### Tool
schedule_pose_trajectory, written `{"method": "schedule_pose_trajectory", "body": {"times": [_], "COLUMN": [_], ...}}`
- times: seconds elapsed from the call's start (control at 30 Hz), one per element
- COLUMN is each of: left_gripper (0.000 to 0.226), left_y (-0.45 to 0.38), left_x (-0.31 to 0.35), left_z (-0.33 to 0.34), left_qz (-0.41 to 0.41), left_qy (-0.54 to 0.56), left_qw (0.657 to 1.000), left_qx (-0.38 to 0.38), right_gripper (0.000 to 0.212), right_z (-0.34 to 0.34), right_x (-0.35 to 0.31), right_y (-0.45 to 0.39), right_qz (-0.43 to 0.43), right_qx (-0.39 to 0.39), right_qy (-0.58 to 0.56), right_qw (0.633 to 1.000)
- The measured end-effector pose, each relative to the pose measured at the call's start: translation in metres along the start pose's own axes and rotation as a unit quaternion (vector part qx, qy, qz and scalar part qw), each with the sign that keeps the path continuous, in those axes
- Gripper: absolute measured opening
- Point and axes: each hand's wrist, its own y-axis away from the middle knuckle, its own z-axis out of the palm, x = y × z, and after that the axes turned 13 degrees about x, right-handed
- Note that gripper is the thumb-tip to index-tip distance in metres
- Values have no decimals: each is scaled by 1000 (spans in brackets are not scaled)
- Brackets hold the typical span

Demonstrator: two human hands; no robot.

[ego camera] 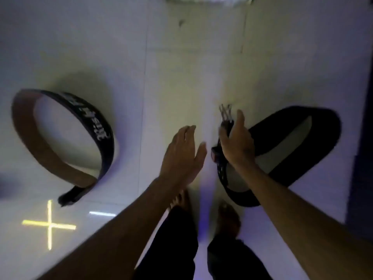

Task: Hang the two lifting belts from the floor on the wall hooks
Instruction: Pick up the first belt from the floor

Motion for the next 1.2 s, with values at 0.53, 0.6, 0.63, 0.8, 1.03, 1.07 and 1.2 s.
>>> {"method": "schedule_pose_trajectory", "body": {"times": [0.53, 0.6, 0.63, 0.8, 1.03, 1.07, 1.2], "left_gripper": [54, 38, 31, 24, 34, 43, 57], "left_y": [43, 59, 69, 125, 195, 199, 216], "left_x": [92, 126, 145, 242, 363, 375, 425], "left_z": [-128, -176, -202, -333, -489, -508, -593], "left_qz": [-144, -149, -148, -58, 28, 26, 39], "left_qy": [161, 196, 219, 328, 441, 461, 506], "left_qw": [976, 969, 963, 941, 873, 863, 833], "left_qx": [4, 39, 48, 64, 209, 206, 222], "right_gripper": [28, 26, 26, 25, 55, 55, 27], "right_z": [-168, -226, -256, -412, -583, -600, -677], "right_x": [-77, -107, -122, -190, -289, -300, -357], "right_y": [96, 117, 128, 166, 212, 215, 224], "right_qz": [-41, -57, -64, -56, -135, -141, -211], "right_qx": [-26, -36, -38, -25, 4, 5, 21], "right_qy": [-146, -182, -194, -285, -392, -410, -449], "right_qw": [988, 981, 978, 956, 910, 901, 868]}}
